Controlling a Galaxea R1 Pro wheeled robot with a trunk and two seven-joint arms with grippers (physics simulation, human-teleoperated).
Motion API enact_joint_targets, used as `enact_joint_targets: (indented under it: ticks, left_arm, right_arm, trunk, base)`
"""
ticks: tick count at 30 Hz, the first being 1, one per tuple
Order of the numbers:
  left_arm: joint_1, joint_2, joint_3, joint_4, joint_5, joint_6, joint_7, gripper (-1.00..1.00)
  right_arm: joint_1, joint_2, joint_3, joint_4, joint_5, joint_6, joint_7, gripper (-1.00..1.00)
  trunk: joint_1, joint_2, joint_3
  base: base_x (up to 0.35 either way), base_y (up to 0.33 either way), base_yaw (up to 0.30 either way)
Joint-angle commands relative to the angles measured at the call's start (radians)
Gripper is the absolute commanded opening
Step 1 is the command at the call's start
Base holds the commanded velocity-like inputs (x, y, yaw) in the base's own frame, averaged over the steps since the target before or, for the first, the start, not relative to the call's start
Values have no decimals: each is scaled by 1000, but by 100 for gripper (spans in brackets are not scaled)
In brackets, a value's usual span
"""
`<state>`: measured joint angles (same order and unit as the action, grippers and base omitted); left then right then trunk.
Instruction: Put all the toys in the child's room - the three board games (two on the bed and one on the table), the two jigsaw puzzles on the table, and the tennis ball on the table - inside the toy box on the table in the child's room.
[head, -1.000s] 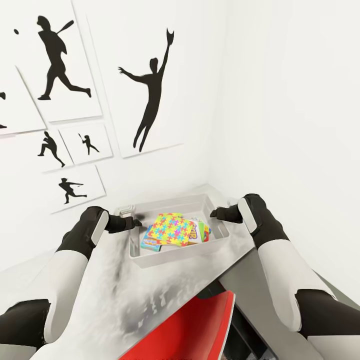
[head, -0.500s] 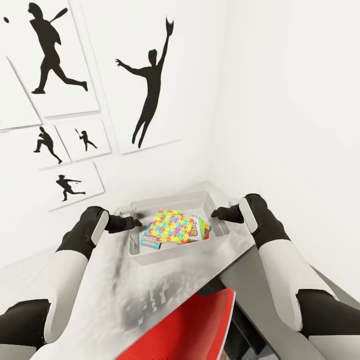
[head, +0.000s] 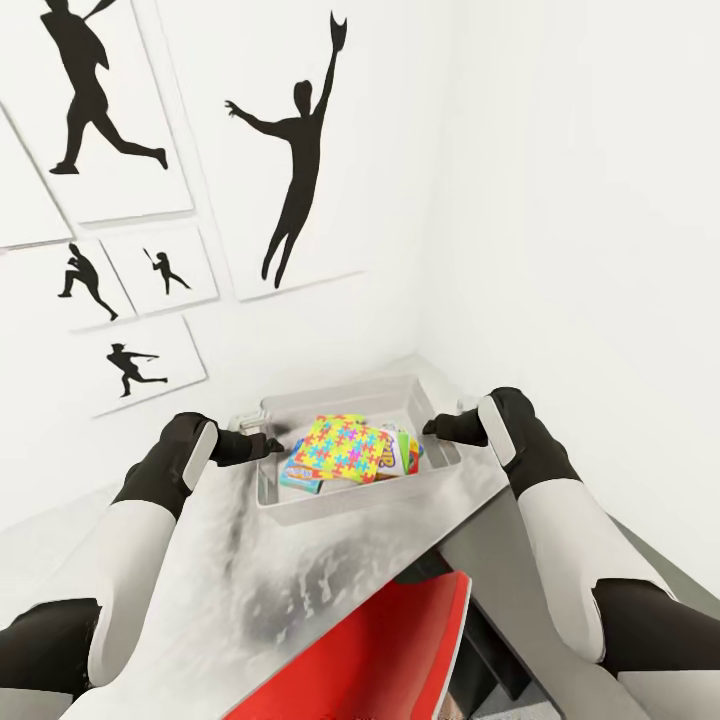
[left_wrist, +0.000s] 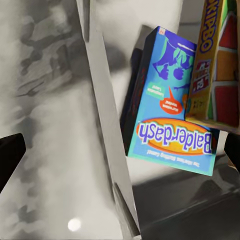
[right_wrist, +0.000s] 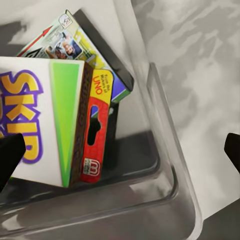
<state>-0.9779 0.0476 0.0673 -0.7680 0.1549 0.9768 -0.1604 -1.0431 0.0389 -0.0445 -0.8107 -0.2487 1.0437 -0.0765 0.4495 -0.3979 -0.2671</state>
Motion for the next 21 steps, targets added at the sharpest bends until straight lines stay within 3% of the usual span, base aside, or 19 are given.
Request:
enact_joint_targets:
  ticks: [1,21]
  left_arm:
    - [-1,0,2,-1,3,5,-1,100]
    - [-1,0,2,-1,3,5,-1,100]
  right_arm:
    - [-1,1,-3,-1,-9,4,-8,100]
    - [0,-1,-4,-3,-9,4,-8,100]
  trunk:
    - [1,-2,-4]
    - [1,-2,-37]
  base:
    - [0,0,0]
    - [0,0,0]
